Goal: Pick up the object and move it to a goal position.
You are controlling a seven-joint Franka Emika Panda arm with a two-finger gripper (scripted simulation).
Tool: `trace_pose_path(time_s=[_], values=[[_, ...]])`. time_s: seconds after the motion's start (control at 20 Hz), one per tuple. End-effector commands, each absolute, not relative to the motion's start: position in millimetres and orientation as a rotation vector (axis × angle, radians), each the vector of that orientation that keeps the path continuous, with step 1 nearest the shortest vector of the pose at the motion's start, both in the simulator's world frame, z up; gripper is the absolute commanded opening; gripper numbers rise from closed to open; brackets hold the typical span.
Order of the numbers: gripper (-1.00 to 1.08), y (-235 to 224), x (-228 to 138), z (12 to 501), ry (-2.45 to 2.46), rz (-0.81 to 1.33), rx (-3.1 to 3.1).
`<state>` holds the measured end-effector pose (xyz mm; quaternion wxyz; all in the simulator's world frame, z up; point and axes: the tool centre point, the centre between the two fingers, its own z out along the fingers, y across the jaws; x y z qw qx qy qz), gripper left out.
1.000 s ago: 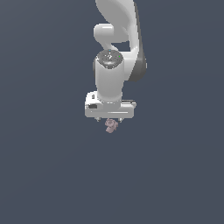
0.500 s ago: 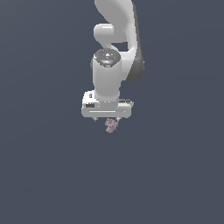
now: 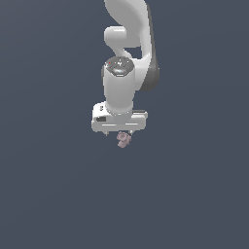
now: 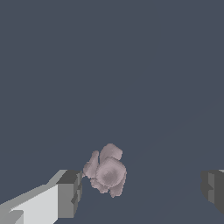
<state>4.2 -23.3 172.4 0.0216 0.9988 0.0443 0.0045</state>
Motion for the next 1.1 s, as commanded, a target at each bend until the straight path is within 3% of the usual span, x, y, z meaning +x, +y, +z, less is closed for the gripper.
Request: trace_pose_path(time_s=[0.0,1.05], values=[[1.0,-22.9,2.4,169.1,0.194,0.012,3.093],[1.0,-14.7,-26.0,124.7,1.009,-0.007,2.953]])
